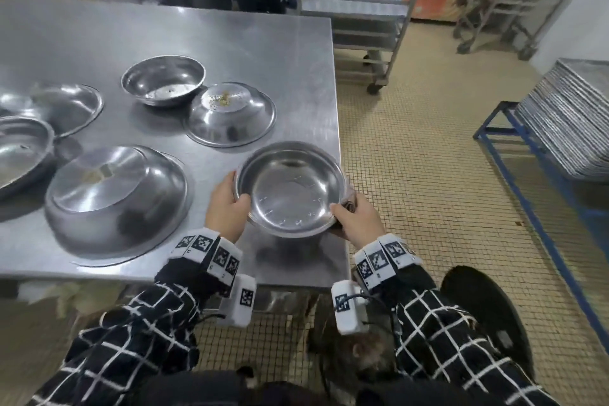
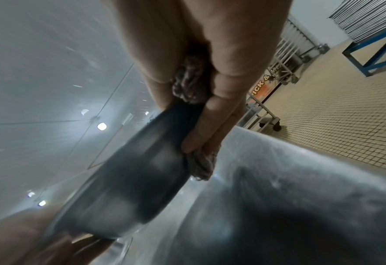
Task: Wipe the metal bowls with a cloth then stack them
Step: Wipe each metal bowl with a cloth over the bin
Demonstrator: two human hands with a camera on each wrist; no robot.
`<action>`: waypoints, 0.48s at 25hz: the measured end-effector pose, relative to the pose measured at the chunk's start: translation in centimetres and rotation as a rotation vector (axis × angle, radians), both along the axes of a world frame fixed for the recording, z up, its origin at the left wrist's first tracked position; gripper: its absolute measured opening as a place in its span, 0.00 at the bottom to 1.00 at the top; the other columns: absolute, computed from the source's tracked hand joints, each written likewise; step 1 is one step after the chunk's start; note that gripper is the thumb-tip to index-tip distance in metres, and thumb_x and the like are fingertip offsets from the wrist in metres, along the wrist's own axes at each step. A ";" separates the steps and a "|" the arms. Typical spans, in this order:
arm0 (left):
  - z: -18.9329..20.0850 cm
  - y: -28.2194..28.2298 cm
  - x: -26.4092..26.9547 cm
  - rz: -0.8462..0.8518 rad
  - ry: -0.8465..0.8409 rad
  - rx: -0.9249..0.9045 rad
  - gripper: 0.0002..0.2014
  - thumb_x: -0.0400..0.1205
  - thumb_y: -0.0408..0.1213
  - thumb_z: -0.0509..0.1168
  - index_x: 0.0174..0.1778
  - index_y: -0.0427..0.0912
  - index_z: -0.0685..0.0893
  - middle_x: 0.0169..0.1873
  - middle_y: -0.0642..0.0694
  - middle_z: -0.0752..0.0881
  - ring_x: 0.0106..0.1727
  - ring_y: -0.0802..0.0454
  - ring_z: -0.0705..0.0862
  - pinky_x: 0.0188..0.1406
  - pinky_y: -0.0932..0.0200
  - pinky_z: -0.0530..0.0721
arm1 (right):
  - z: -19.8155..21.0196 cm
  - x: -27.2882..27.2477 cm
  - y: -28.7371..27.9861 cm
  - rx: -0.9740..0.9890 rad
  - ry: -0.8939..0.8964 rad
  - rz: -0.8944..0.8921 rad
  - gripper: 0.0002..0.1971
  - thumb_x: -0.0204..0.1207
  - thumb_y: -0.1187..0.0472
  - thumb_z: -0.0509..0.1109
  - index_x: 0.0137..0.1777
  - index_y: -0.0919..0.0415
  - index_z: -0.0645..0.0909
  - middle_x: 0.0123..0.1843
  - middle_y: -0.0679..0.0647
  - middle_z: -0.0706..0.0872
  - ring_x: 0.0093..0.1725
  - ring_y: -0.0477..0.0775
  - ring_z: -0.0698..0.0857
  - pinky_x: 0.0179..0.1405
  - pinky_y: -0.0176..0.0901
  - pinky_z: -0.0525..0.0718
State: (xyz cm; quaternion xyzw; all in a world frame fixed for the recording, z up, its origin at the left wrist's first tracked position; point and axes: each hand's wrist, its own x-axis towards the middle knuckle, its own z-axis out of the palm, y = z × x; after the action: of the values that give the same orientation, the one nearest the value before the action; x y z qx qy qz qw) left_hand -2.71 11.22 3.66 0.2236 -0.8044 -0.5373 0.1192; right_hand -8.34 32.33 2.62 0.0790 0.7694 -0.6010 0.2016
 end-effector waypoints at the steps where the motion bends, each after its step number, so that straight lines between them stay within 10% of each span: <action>1: -0.3 -1.3 0.2 -0.016 -0.041 0.010 0.22 0.77 0.21 0.59 0.60 0.50 0.77 0.49 0.47 0.83 0.50 0.46 0.82 0.52 0.56 0.82 | -0.5 0.0 -1.2 0.051 0.019 0.007 0.12 0.66 0.55 0.73 0.49 0.54 0.79 0.51 0.60 0.87 0.51 0.64 0.88 0.50 0.62 0.87; 4: -1.4 -5.3 0.4 -0.104 -0.125 0.002 0.22 0.74 0.25 0.65 0.53 0.59 0.75 0.45 0.53 0.83 0.50 0.43 0.86 0.55 0.40 0.85 | -1.3 -0.1 -4.5 0.129 0.033 -0.036 0.11 0.72 0.62 0.73 0.52 0.62 0.78 0.52 0.64 0.86 0.51 0.66 0.87 0.46 0.61 0.89; 8: -1.7 -8.7 0.2 -0.155 -0.208 -0.044 0.19 0.76 0.28 0.68 0.58 0.52 0.76 0.43 0.54 0.83 0.45 0.49 0.85 0.54 0.45 0.85 | -1.6 -0.3 -7.5 0.213 0.072 -0.056 0.11 0.74 0.61 0.74 0.53 0.64 0.79 0.50 0.60 0.86 0.46 0.58 0.88 0.36 0.41 0.90; 12: -1.6 -10.7 -0.5 -0.190 -0.229 -0.109 0.20 0.77 0.32 0.70 0.64 0.42 0.76 0.48 0.46 0.85 0.47 0.47 0.84 0.53 0.47 0.84 | -2.0 -1.0 -9.6 0.215 0.082 -0.077 0.11 0.72 0.58 0.75 0.51 0.60 0.80 0.49 0.60 0.88 0.48 0.62 0.88 0.48 0.58 0.89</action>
State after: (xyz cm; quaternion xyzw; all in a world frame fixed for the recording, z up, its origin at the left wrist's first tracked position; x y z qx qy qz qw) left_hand -3.21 0.52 2.05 0.1994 -0.8581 -0.4729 -0.0126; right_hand -9.29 22.71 0.63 0.1050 0.8333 -0.5252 0.1373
